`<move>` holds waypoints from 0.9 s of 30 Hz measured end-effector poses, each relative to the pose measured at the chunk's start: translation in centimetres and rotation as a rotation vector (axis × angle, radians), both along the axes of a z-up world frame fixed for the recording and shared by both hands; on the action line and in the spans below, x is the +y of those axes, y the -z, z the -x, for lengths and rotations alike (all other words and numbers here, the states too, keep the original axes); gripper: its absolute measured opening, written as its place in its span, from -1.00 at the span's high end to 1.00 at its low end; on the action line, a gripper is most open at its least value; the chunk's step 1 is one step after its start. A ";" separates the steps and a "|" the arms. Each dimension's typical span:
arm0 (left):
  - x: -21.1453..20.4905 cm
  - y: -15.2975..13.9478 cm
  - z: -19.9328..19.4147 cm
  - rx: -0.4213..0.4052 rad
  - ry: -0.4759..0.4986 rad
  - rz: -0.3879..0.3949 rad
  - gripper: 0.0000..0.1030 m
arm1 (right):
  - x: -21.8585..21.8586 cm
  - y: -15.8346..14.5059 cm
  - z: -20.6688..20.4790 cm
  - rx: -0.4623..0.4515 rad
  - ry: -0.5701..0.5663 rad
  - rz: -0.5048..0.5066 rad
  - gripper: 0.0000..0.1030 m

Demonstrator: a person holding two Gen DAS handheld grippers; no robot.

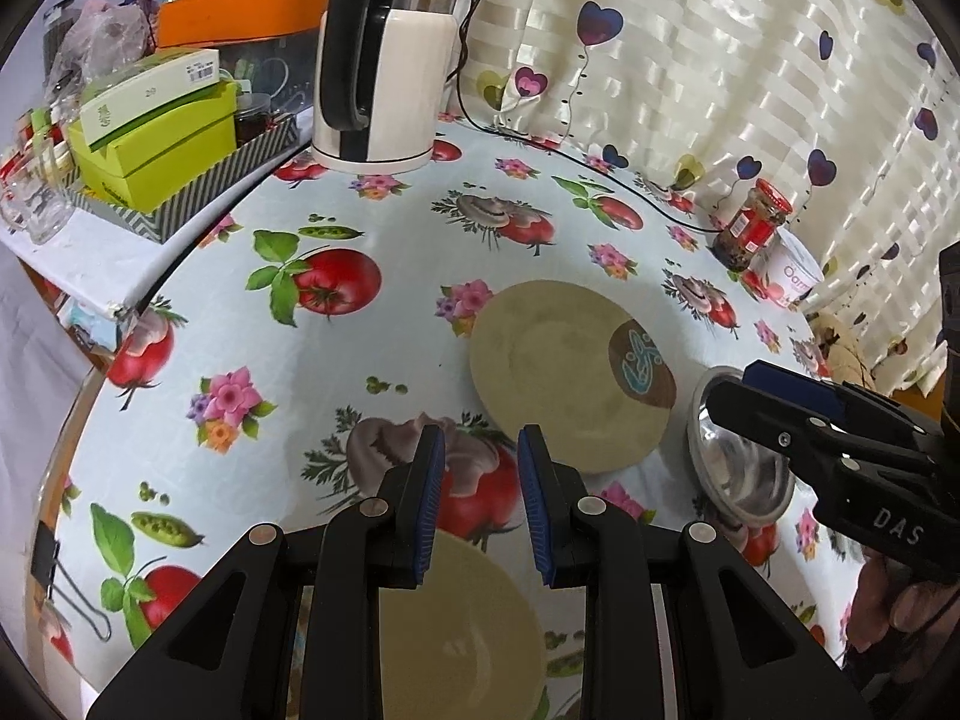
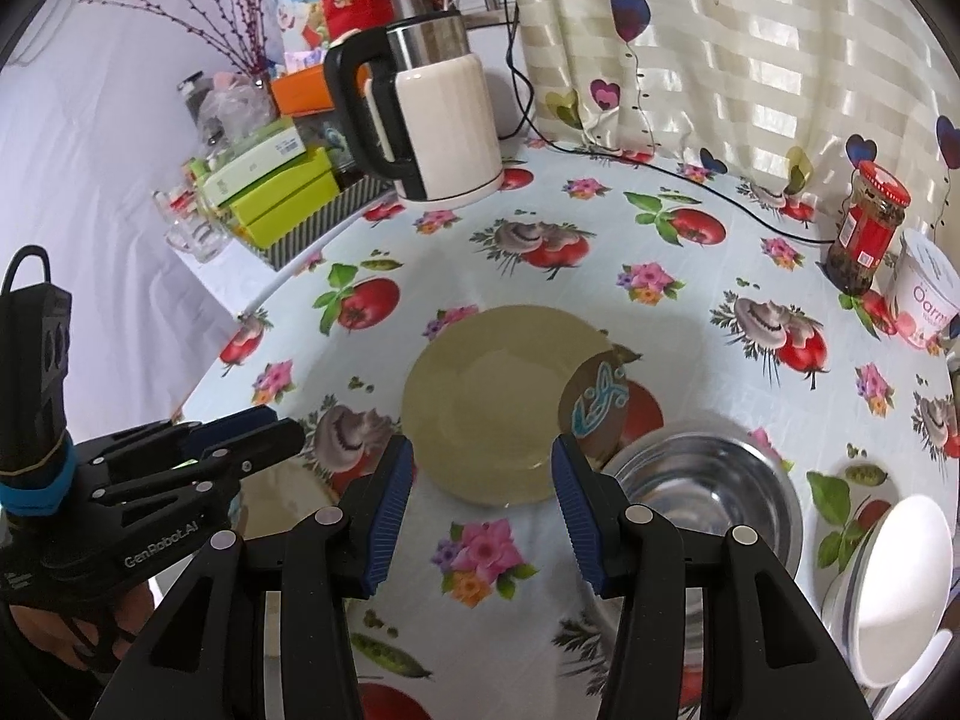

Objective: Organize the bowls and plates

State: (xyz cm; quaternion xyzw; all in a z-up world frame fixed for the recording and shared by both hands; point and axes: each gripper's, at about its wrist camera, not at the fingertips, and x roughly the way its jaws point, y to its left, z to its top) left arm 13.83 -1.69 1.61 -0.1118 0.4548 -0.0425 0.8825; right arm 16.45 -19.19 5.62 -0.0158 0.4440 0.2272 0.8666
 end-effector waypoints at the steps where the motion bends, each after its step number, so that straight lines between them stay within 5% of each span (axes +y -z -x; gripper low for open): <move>1: 0.0 0.1 -0.3 0.004 0.003 0.006 0.49 | -0.1 0.0 -0.2 0.000 0.002 0.001 0.07; 16: -0.2 2.8 -4.0 0.079 0.005 0.063 0.49 | -2.2 2.5 -5.1 0.074 0.035 0.023 0.11; 27: -0.4 4.9 -6.3 0.138 -0.004 0.101 0.49 | -2.4 4.8 -9.1 0.146 0.040 0.066 0.41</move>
